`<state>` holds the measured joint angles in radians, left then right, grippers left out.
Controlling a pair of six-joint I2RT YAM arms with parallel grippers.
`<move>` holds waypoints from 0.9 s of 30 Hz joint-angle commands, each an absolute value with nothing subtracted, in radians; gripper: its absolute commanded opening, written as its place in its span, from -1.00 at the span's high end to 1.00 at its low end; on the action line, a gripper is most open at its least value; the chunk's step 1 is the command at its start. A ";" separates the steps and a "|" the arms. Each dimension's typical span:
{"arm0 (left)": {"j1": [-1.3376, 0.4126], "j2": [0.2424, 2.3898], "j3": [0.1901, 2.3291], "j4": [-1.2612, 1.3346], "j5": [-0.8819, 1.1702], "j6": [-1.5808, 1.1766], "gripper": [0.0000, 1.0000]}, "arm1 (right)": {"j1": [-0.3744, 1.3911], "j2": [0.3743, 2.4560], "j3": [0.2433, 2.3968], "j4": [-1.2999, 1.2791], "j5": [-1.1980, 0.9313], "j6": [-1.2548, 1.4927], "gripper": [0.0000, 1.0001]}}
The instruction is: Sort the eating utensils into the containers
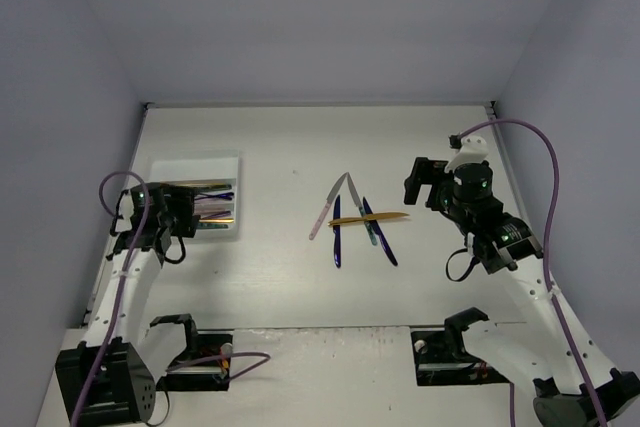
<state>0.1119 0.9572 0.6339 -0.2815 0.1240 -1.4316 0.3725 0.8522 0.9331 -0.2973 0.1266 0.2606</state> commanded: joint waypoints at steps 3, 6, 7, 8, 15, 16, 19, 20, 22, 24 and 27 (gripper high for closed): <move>-0.265 1.174 1.113 -0.419 -0.012 -0.856 -0.30 | 0.368 0.894 0.975 -0.253 0.116 0.283 -1.00; -0.427 1.306 1.250 -0.462 -0.072 -0.679 -0.30 | 0.367 0.905 0.973 -0.253 0.108 0.292 -1.00; -0.465 1.348 1.284 -0.469 -0.070 -0.643 -0.30 | 0.366 0.910 0.973 -0.253 0.104 0.296 -1.00; -0.495 1.387 1.311 -0.477 -0.071 -0.611 -0.30 | 0.365 0.913 0.973 -0.253 0.102 0.299 -1.00; -0.698 1.759 1.525 -0.523 -0.097 -0.422 -0.30 | 0.364 0.920 0.965 -0.256 0.087 0.322 -1.00; -0.712 1.784 1.555 -0.531 -0.094 -0.407 -0.30 | 0.362 0.920 0.966 -0.257 0.085 0.323 -1.00; -0.737 1.858 1.600 -0.536 -0.089 -0.381 -0.30 | 0.361 0.920 0.968 -0.265 0.087 0.325 -1.00; -0.739 1.879 1.608 -0.538 -0.087 -0.377 -0.29 | 0.360 0.920 0.969 -0.268 0.088 0.325 -1.00; -0.739 1.925 1.618 -0.544 -0.079 -0.374 -0.28 | 0.359 0.920 0.972 -0.272 0.090 0.326 -1.00; -0.740 1.948 1.623 -0.555 -0.074 -0.372 -0.21 | 0.360 0.922 0.973 -0.276 0.092 0.327 -1.00; -0.741 2.000 1.637 -0.579 -0.057 -0.368 -0.11 | 0.359 0.929 0.974 -0.279 0.095 0.328 -1.00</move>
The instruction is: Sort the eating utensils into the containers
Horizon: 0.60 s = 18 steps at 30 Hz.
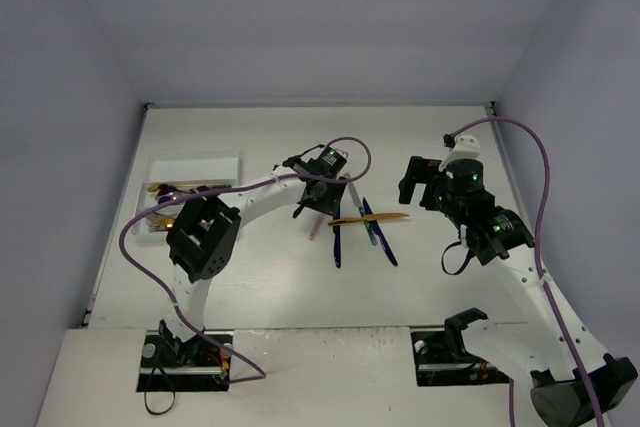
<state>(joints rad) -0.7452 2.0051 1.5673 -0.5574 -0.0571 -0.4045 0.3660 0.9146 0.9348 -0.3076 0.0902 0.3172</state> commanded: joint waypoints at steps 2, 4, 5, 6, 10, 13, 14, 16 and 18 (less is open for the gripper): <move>-0.742 2.017 1.634 -0.580 -0.058 -0.369 -0.08 | 0.359 0.932 0.974 -0.281 0.097 0.330 -1.00; -0.743 2.034 1.632 -0.580 -0.063 -0.371 -0.04 | 0.359 0.936 0.973 -0.281 0.100 0.331 -1.00; -0.744 2.043 1.633 -0.580 -0.062 -0.372 -0.03 | 0.359 0.939 0.973 -0.281 0.098 0.331 -1.00; -0.743 2.051 1.635 -0.579 -0.061 -0.375 -0.02 | 0.358 0.942 0.972 -0.281 0.098 0.332 -1.00; -0.743 2.082 1.646 -0.577 -0.066 -0.380 0.03 | 0.359 0.946 0.968 -0.282 0.097 0.331 -1.00; -0.742 2.103 1.654 -0.580 -0.074 -0.389 0.12 | 0.359 0.943 0.964 -0.282 0.095 0.332 -1.00; -0.743 2.107 1.654 -0.581 -0.075 -0.395 0.17 | 0.359 0.941 0.962 -0.283 0.095 0.333 -1.00; -0.741 2.118 1.653 -0.587 -0.079 -0.412 0.42 | 0.359 0.935 0.959 -0.284 0.095 0.332 -1.00; -0.735 2.119 1.640 -0.596 -0.086 -0.438 0.64 | 0.359 0.928 0.957 -0.284 0.104 0.331 -1.00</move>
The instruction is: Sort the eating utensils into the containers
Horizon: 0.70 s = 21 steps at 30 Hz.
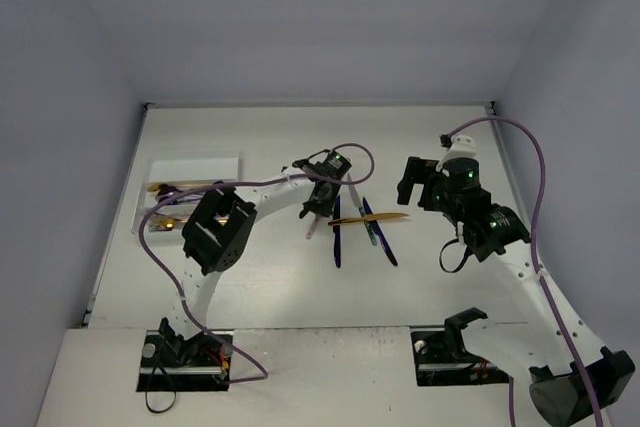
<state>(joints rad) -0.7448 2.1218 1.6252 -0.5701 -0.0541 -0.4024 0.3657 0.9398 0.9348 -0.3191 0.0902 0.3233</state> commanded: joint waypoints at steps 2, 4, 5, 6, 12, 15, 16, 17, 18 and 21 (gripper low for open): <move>-0.724 2.109 1.620 -0.595 -0.080 -0.470 0.93 | 0.359 0.921 0.954 -0.284 0.108 0.330 -1.00; -0.714 2.099 1.611 -0.595 -0.074 -0.483 1.00 | 0.359 0.916 0.951 -0.284 0.107 0.326 -1.00; -0.711 2.093 1.608 -0.595 -0.071 -0.483 1.00 | 0.359 0.913 0.950 -0.284 0.107 0.323 -1.00; -0.706 2.080 1.607 -0.596 -0.068 -0.484 1.00 | 0.358 0.910 0.948 -0.285 0.107 0.319 -1.00; -0.669 1.889 1.581 -0.603 -0.124 -0.580 1.00 | 0.359 0.893 0.942 -0.285 0.104 0.306 -1.00; -0.574 1.789 1.550 -0.612 -0.135 -0.745 1.00 | 0.358 0.892 0.952 -0.285 0.101 0.296 -1.00; -0.538 1.757 1.534 -0.611 -0.127 -0.798 1.00 | 0.357 0.891 0.954 -0.285 0.101 0.292 -1.00; -0.537 1.734 1.522 -0.611 -0.124 -0.841 1.00 | 0.357 0.891 0.954 -0.285 0.103 0.287 -1.00; -0.490 1.700 1.500 -0.609 -0.123 -0.910 1.00 | 0.357 0.895 0.959 -0.285 0.105 0.281 -1.00; -0.379 1.646 1.460 -0.607 -0.123 -1.047 1.00 | 0.355 0.898 0.967 -0.285 0.111 0.268 -1.00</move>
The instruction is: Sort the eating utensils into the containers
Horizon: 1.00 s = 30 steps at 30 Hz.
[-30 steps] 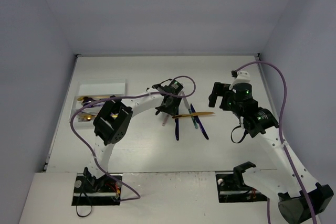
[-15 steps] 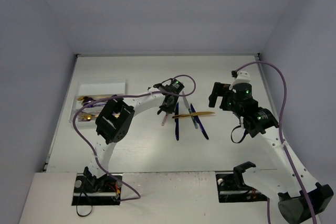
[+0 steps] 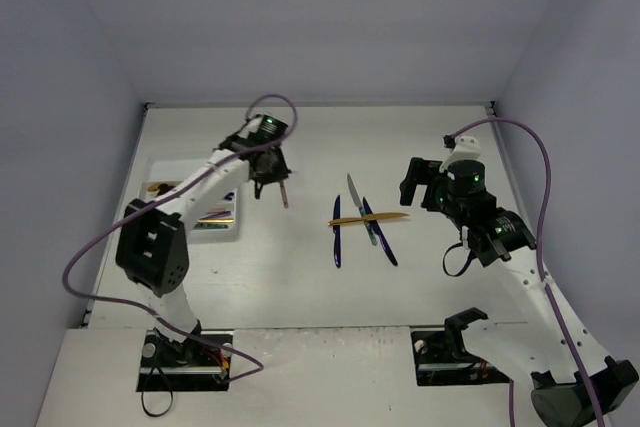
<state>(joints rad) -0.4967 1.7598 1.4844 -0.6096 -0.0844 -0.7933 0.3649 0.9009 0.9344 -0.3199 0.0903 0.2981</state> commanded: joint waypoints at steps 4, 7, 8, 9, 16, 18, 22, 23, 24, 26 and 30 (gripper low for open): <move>-0.253 1.604 1.431 -0.606 -0.135 -1.273 1.00 | 0.355 0.895 0.967 -0.285 0.125 0.257 -1.00; -0.177 1.621 1.432 -0.595 -0.127 -1.389 1.00 | 0.354 0.889 0.961 -0.285 0.135 0.252 -1.00; -0.148 1.632 1.431 -0.583 -0.124 -1.431 1.00 | 0.354 0.888 0.960 -0.285 0.139 0.250 -1.00; -0.126 1.647 1.432 -0.578 -0.120 -1.471 1.00 | 0.354 0.886 0.959 -0.286 0.144 0.247 -1.00; -0.030 1.771 1.428 -0.443 -0.051 -1.636 1.00 | 0.354 0.887 0.960 -0.289 0.185 0.220 -1.00; -0.012 1.797 1.432 -0.425 -0.053 -1.679 1.00 | 0.354 0.889 0.962 -0.291 0.206 0.209 -1.00; 0.029 1.838 1.451 -0.401 -0.071 -1.709 1.00 | 0.353 0.895 0.963 -0.293 0.228 0.196 -1.00; 0.035 1.853 1.469 -0.415 -0.077 -1.707 1.00 | 0.353 0.896 0.963 -0.293 0.232 0.194 -1.00; 0.044 1.866 1.479 -0.420 -0.077 -1.709 1.00 | 0.352 0.900 0.963 -0.293 0.235 0.191 -1.00; 0.061 1.887 1.482 -0.411 -0.073 -1.713 1.00 | 0.352 0.904 0.965 -0.295 0.243 0.188 -1.00; 0.088 1.925 1.482 -0.403 -0.065 -1.722 1.00 | 0.350 0.914 0.974 -0.295 0.256 0.180 -1.00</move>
<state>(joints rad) 0.0567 1.9272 1.4236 -0.4537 -0.0618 -1.6846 0.3586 0.8996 0.9344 -0.3267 0.2049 0.2023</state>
